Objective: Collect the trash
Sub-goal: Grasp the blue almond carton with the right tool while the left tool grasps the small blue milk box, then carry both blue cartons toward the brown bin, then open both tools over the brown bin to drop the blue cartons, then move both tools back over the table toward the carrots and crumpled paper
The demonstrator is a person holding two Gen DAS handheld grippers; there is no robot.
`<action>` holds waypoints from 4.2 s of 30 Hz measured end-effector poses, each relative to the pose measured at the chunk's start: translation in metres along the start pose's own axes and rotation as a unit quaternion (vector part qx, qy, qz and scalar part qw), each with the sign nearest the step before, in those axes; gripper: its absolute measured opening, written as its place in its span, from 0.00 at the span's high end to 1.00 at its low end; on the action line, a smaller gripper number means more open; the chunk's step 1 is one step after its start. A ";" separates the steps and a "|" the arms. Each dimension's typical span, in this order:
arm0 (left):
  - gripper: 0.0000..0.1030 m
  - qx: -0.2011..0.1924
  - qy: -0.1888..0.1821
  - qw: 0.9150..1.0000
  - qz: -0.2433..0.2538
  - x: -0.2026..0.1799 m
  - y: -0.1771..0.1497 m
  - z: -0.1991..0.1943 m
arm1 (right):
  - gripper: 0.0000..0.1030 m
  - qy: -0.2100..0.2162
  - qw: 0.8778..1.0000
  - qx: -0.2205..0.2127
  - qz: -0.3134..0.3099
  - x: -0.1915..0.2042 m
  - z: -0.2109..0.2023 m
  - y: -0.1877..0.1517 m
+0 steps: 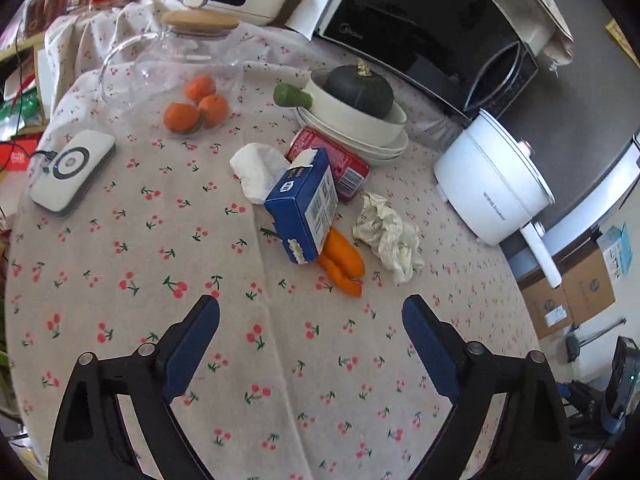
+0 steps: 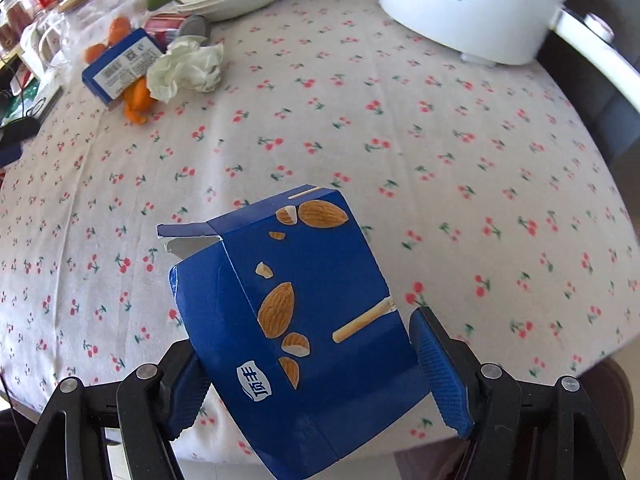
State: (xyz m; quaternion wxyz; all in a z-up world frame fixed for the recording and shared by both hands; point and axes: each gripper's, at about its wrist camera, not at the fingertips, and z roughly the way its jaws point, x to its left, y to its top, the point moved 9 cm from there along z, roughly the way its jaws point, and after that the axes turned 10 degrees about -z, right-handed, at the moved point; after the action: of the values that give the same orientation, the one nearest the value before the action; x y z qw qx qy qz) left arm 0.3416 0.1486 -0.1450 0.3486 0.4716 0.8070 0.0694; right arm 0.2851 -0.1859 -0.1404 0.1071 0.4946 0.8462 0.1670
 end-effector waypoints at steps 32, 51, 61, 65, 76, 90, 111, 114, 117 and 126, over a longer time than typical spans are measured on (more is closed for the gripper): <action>0.76 -0.044 0.029 0.998 0.037 -0.008 0.005 -0.022 | 0.24 -0.048 0.998 -0.018 0.047 -0.021 -0.023 -0.034; 0.77 -0.027 0.009 0.998 0.052 -0.024 -0.077 -0.116 | 0.24 -0.060 0.992 -0.051 0.096 -0.032 -0.078 -0.096; 0.77 0.021 -0.046 0.990 0.130 -0.108 -0.143 -0.107 | 0.24 -0.077 0.988 -0.067 0.114 -0.056 -0.103 -0.125; 0.77 0.054 -0.074 0.981 0.170 -0.152 -0.183 -0.094 | 0.24 -0.092 0.985 -0.054 0.135 -0.078 -0.104 -0.150; 0.77 0.144 -0.112 0.943 0.280 -0.251 -0.310 -0.050 | 0.24 -0.123 0.973 -0.021 0.196 -0.136 -0.112 -0.226; 0.31 0.156 -0.113 0.926 0.324 -0.280 -0.346 -0.010 | 0.23 -0.136 0.964 -0.002 0.229 -0.165 -0.116 -0.263; 0.08 0.109 -0.017 0.949 0.297 -0.201 -0.272 -0.033 | 0.11 -0.153 0.957 -0.015 0.244 -0.169 -0.109 -0.229; 0.07 0.101 -0.010 0.951 0.291 -0.191 -0.263 -0.040 | 0.10 -0.153 0.959 -0.014 0.239 -0.165 -0.108 -0.224; 0.07 0.093 -0.001 0.954 0.286 -0.179 -0.253 -0.047 | 0.10 -0.154 0.961 -0.012 0.231 -0.159 -0.106 -0.218; 0.07 0.081 0.032 0.967 0.241 -0.131 -0.219 -0.063 | 0.09 -0.144 0.967 -0.011 0.212 -0.132 -0.094 -0.190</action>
State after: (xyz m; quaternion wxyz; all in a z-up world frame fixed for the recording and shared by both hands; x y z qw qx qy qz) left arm 0.1867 -0.0631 -0.1289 0.2568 0.6763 0.6830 0.1008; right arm 0.1652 -0.4042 -0.1254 0.1953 0.6801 0.6959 0.1222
